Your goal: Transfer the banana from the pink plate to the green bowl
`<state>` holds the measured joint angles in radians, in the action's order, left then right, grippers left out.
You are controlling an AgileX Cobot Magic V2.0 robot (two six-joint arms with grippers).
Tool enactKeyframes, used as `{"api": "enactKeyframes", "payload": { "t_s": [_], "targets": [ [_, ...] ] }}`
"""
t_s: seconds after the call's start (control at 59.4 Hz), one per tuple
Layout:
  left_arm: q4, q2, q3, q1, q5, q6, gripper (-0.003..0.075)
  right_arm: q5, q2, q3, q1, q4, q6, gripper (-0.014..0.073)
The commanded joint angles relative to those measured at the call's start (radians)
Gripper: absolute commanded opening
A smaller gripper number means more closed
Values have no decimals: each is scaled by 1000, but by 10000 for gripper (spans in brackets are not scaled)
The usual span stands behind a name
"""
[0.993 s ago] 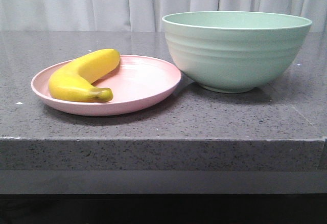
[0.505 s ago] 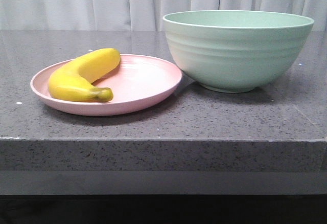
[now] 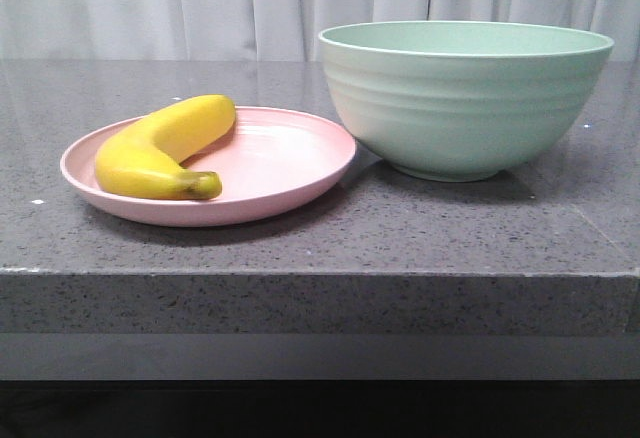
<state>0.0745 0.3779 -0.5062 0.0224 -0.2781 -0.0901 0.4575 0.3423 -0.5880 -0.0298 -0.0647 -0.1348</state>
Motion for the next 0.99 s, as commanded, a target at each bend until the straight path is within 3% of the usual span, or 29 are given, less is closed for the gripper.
{"api": "enactKeyframes", "payload": {
  "t_s": [0.0,0.152,0.202,0.253,0.404,0.471,0.522,0.657,0.976],
  "targets": [
    [0,29,-43,0,69,3,-20,-61,49,-49,23,-43,-15,-87],
    [0,30,-43,0,63,3,-13,-76,63,-50,28,-59,-15,-83],
    [0,30,-43,0,63,3,23,-86,63,-50,28,-59,-15,-63],
    [0,30,-43,0,63,3,107,-94,63,-50,28,-59,-15,-8],
    [0,30,-43,0,63,3,460,-106,63,-50,28,-59,-15,351],
    [8,30,-43,0,64,3,549,-106,63,-50,28,-59,-15,505],
    [14,30,-43,0,64,3,554,-106,63,-50,28,-59,-15,550],
    [62,41,-50,0,54,3,554,-103,63,-50,28,-59,-15,552],
    [69,330,-284,101,-219,-1,554,-98,63,-50,28,-60,-15,552]
  ]
}}
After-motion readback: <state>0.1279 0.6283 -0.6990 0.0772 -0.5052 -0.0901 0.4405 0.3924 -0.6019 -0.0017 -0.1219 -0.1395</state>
